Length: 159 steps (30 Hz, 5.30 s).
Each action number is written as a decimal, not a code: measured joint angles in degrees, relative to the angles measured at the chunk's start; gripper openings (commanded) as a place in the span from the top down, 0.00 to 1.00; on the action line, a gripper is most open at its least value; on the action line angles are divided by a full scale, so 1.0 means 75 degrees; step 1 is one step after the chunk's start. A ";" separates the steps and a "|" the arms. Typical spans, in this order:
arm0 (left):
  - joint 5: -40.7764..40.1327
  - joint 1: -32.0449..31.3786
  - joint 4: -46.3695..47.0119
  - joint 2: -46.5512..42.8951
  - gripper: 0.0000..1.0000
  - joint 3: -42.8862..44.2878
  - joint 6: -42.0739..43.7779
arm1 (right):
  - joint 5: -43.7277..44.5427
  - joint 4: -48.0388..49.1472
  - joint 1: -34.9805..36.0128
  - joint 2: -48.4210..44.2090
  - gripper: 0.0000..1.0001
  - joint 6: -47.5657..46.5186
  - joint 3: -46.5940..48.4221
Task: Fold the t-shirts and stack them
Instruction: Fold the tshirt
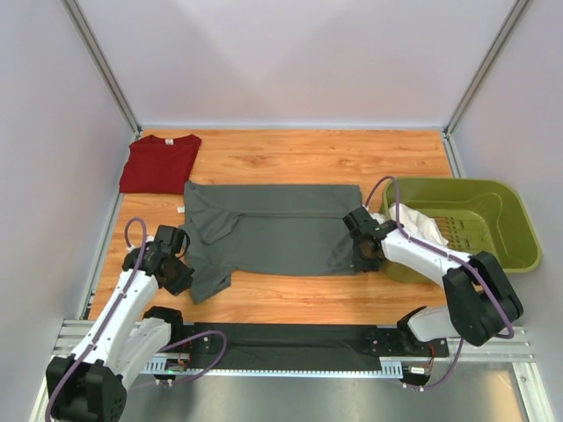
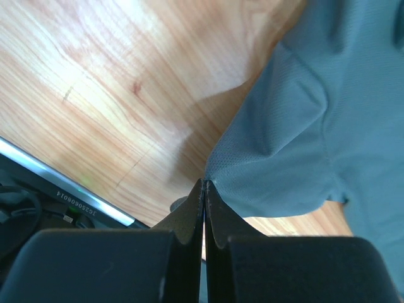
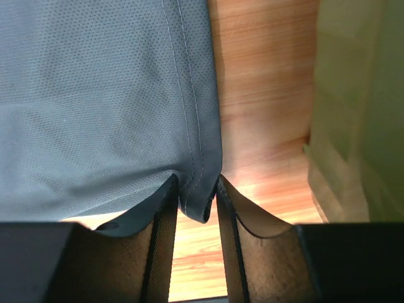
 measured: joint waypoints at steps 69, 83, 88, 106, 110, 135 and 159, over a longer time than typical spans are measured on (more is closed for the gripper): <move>-0.1364 0.0096 0.1682 0.2914 1.00 0.3477 0.1204 | 0.1072 -0.0612 -0.1297 0.1970 1.00 -0.1390 0.3809; -0.1399 0.0195 0.2122 0.3832 1.00 0.4115 0.1582 | 0.1011 -0.0286 -0.1533 0.2707 1.00 -0.1641 0.4226; -0.1355 0.0195 0.2209 0.4153 1.00 0.4115 0.1705 | 0.1008 -0.0207 -0.1574 0.2891 1.00 -0.1734 0.4278; -0.1364 0.0201 0.2591 0.5094 1.00 0.4249 0.1961 | 0.0898 0.0117 -0.1614 0.3713 1.00 -0.1976 0.4922; -0.1399 0.0207 0.2632 0.5275 1.00 0.4380 0.2005 | 0.0898 0.0140 -0.1614 0.3896 1.00 -0.2005 0.5015; -0.1521 0.0519 0.2608 0.5240 1.00 0.4593 0.2101 | 0.1058 0.0064 -0.1623 0.3969 1.00 -0.2002 0.5284; -0.1151 0.0557 0.3045 0.6560 0.58 0.5826 0.2655 | 0.0720 -0.0341 -0.1664 0.5001 0.44 -0.2288 0.6694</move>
